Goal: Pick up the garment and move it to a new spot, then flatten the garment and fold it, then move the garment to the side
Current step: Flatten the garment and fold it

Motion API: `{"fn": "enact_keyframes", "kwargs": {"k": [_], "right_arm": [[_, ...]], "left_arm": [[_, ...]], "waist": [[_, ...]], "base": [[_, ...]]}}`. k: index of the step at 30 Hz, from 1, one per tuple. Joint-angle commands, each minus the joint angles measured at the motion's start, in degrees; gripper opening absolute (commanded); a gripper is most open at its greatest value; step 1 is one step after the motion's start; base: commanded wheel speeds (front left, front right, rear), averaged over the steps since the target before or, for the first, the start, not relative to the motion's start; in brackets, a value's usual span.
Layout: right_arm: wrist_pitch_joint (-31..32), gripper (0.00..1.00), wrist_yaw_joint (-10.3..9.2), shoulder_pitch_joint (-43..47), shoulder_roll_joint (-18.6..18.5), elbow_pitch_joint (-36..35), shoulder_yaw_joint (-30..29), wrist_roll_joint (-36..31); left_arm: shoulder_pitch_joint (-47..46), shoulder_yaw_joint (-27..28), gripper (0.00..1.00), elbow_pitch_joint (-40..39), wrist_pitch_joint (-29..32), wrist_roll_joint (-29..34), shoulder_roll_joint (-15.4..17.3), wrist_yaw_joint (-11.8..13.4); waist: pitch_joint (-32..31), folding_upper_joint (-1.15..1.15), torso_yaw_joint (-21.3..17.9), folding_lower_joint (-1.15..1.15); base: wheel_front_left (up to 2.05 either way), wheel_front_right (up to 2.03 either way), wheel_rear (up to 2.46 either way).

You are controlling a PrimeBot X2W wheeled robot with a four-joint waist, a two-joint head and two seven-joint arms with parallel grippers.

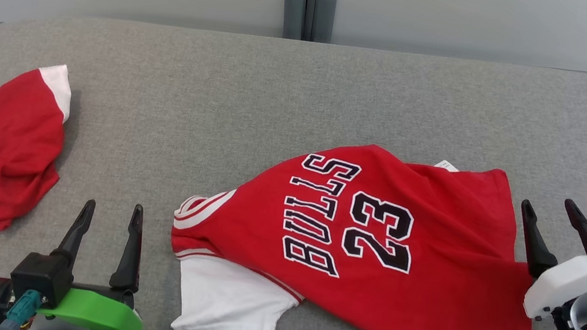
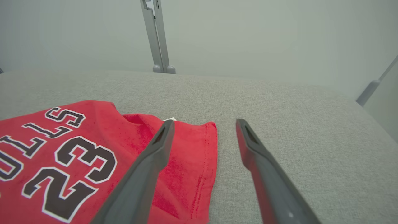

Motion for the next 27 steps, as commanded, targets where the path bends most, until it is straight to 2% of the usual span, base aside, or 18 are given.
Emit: {"fn": "enact_keyframes", "kwargs": {"k": [1,11,18,19,21,27], "right_arm": [[0.8,1.0,-0.08,-1.8,0.1,2.0,0.0,-0.5],[4.7,1.0,-0.08,-10.8,1.7,19.6,1.7,0.4],[6.3,1.0,-0.09,-13.6,3.7,27.3,5.0,2.7],[6.7,0.76,-0.09,-13.9,4.0,27.8,5.6,3.3],[7.2,0.0,-0.08,-14.2,4.3,28.7,6.6,4.6],[4.9,0.0,-0.09,-19.6,2.1,30.0,6.7,7.8]], "left_arm": [[-1.0,-0.1,1.0,-0.1,0.0,-0.4,0.1,-0.2],[-2.3,-0.8,1.0,-0.5,0.0,-0.7,0.1,0.1],[-3.0,-0.4,1.0,-0.7,0.0,-0.8,0.1,0.2],[-3.0,-0.4,1.0,-0.7,0.0,-0.8,0.1,0.2],[-3.1,-0.4,1.0,-0.7,0.0,-0.8,0.1,0.3],[-3.7,-0.6,1.0,-0.5,0.0,-1.0,0.1,0.4]], "waist": [[0.8,0.0,0.9,0.0],[3.5,0.0,3.0,0.0],[4.4,0.0,3.4,0.0],[4.5,0.0,3.4,0.0],[4.6,0.0,3.4,0.0],[4.8,0.0,3.6,0.0]], "base": [[0.0,0.0,0.0],[0.0,0.0,0.0],[0.0,0.0,0.0],[0.0,0.0,0.0],[0.0,0.0,0.0],[0.0,0.0,0.0]]}}
